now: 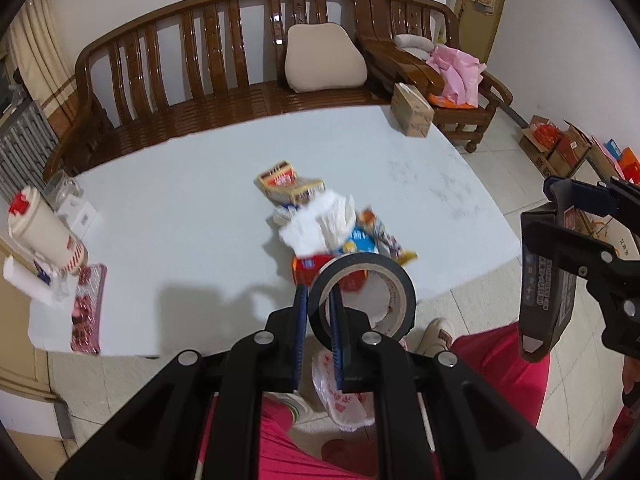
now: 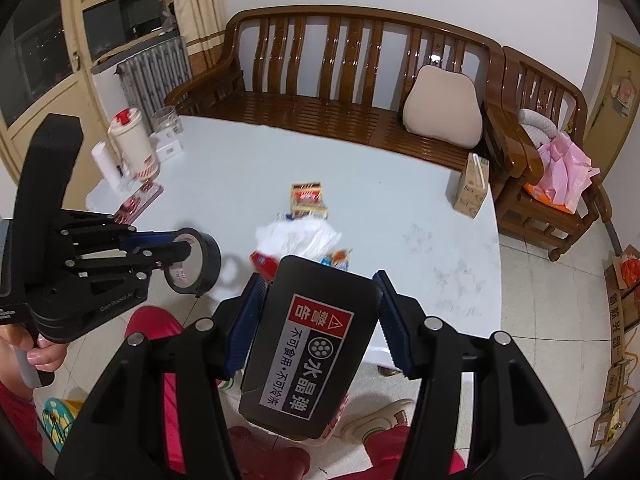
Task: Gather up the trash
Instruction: 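Carry the tape roll and black box down toward the white plastic bag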
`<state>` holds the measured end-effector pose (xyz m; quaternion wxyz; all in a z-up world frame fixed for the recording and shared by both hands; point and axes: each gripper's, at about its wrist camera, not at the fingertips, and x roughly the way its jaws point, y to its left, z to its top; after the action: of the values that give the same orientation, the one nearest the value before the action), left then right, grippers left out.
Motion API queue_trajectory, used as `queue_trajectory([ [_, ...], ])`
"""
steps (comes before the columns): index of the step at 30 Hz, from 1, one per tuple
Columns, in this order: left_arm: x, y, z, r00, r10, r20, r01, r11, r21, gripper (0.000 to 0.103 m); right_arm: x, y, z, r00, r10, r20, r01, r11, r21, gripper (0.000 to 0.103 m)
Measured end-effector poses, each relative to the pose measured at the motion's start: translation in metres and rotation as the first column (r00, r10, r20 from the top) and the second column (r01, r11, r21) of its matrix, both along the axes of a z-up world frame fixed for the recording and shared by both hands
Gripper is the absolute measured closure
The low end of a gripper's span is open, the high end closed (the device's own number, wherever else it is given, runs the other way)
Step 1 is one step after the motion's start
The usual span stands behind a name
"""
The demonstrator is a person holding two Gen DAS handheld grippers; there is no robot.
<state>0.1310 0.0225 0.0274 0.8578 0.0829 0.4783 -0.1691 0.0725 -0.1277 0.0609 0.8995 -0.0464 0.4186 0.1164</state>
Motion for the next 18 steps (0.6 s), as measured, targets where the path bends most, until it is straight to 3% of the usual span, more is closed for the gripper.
queue_trajectory([
  [18, -0.062, -0.009, -0.100, 0.995, -0.039, -0.087, 0.037, 0.999, -0.027, 0.091, -0.060, 0.017, -0.091, 0.999, 0.032, -0.041, -0.034, 0.998, -0.050, 0.048],
])
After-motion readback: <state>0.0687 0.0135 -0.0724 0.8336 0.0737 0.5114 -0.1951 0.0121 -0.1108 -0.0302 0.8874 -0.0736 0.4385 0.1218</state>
